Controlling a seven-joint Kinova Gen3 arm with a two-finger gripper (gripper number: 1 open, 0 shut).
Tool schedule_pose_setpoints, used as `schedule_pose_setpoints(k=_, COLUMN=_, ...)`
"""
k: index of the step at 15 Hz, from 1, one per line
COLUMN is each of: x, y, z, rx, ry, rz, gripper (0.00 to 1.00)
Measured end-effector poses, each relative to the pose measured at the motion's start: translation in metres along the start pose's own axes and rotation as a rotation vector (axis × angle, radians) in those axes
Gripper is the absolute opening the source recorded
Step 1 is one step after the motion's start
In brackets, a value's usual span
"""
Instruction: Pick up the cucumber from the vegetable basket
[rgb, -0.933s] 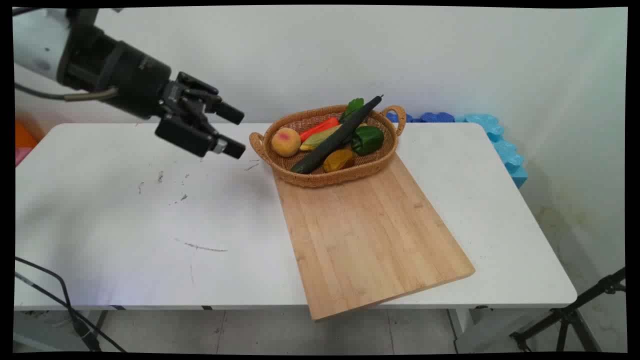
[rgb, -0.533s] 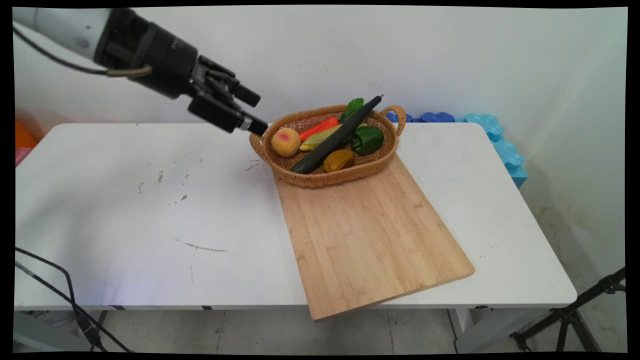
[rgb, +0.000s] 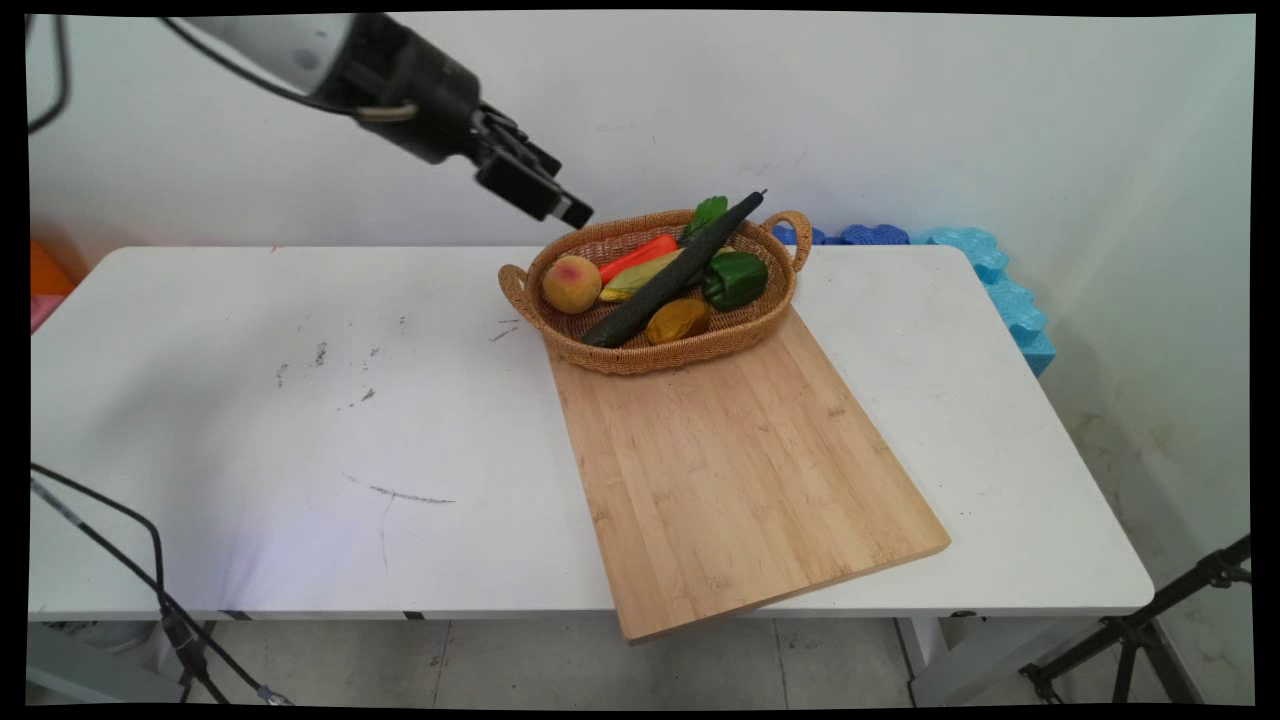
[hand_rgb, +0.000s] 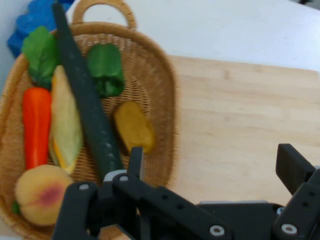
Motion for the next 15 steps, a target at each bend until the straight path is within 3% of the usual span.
schedule_pose_setpoints(k=6, x=0.020, y=-0.031, z=0.066, rx=0.088, ry=-0.052, rz=-0.090, gripper=1.00)
schedule_pose_setpoints(k=15, x=0.029, y=-0.065, z=0.166, rx=0.161, ry=-0.118, rz=-0.218, gripper=1.00)
